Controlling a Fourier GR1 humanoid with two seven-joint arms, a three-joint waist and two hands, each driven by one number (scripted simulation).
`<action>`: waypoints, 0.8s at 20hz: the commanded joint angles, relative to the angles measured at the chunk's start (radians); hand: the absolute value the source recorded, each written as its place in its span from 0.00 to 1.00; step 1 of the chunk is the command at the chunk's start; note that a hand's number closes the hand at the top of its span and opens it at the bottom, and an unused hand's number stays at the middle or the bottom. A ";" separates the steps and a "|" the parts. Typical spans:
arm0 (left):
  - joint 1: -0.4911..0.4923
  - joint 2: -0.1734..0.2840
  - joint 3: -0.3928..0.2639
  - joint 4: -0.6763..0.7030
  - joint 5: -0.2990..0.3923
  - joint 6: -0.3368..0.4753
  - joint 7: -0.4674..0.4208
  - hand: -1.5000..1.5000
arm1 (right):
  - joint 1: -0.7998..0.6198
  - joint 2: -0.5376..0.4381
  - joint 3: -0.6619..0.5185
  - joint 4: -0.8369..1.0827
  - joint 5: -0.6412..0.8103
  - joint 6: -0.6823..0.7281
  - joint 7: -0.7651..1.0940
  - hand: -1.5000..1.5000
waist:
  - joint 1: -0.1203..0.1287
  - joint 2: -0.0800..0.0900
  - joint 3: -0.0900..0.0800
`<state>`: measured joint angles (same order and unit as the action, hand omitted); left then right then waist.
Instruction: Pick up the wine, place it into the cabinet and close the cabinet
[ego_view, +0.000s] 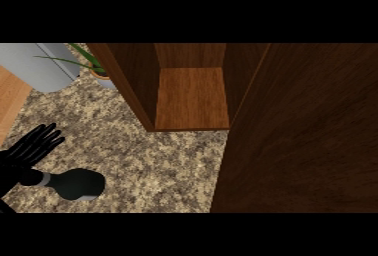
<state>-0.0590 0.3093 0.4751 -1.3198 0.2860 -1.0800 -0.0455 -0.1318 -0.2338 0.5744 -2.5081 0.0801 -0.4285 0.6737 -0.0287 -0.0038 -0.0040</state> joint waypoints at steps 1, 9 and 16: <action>-0.044 -0.020 -0.008 0.099 -0.150 -0.054 -0.149 0.00 | 0.032 -0.033 0.037 -0.167 0.100 -0.004 0.046 0.00 | -0.007 0.001 -0.001; -0.063 0.006 -0.053 0.214 -0.305 0.020 -0.339 0.00 | 0.018 -0.068 -0.010 -0.175 0.072 -0.020 0.062 0.00 | -0.001 0.002 0.000; -0.058 0.000 -0.152 0.355 -0.372 0.055 -0.473 0.00 | 0.004 -0.070 -0.003 -0.158 0.043 -0.043 0.040 0.00 | -0.014 0.002 -0.002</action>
<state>-0.1264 0.3286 0.3734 -1.0394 -0.0468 -0.9324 -0.3571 -0.1492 -0.2859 0.5712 -2.5036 0.0761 -0.4619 0.6406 -0.0381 -0.0012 -0.0052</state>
